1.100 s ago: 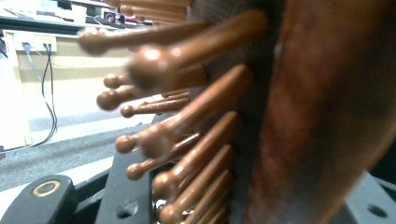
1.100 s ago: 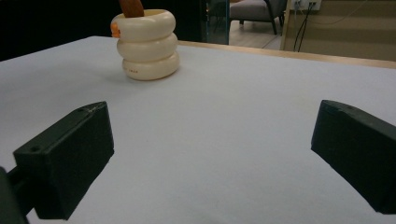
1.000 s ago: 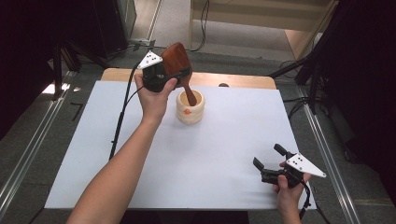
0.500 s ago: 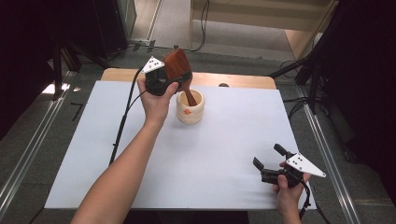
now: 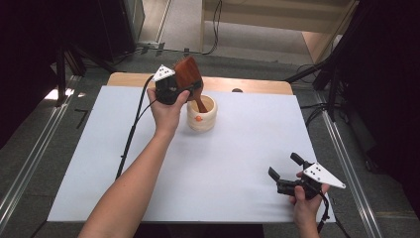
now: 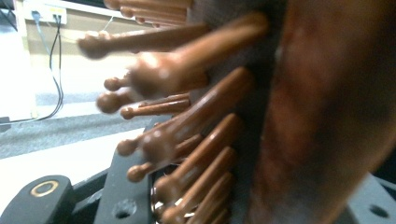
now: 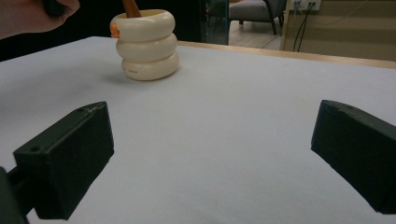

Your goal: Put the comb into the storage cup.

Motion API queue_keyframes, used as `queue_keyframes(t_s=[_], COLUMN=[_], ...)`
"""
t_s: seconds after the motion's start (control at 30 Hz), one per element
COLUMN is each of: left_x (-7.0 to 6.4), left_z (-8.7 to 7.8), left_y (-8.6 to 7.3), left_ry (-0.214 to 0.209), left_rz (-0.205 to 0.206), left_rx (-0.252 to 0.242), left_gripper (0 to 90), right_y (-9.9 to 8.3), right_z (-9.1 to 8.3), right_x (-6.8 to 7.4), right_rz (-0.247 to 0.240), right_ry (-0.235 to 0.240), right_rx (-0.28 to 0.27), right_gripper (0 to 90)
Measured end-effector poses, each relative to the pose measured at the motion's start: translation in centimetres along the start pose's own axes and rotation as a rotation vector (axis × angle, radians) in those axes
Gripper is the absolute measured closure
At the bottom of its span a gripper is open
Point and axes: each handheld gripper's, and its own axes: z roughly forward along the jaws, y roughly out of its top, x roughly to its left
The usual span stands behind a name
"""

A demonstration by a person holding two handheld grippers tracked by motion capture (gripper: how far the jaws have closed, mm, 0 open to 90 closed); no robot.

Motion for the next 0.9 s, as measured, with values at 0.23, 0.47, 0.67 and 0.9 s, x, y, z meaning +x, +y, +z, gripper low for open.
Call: queue_keyframes(t_s=[0.23,0.47,0.67,0.9], left_x=[0.4,0.3,0.4,0.3], left_z=[0.2,0.5,0.7,1.0], left_y=[-0.9,-1.5,-2.1,-2.6], left_ry=[0.011,0.017,0.024,0.02], left_rz=[-0.02,-0.026,-0.031,-0.057], left_rx=[0.01,0.016,0.028,0.023], left_gripper=[53.1,53.0,53.0,52.9], right_y=[0.0,0.0,0.0,0.0], right_z=[0.0,0.0,0.0,0.0], right_x=[0.0,0.0,0.0,0.0], right_rz=[0.0,0.001,0.002,0.001], right_ry=[0.0,-0.001,-0.002,-0.001], right_rx=[0.001,0.002,0.002,0.002], right_gripper=[0.0,0.0,0.0,0.0])
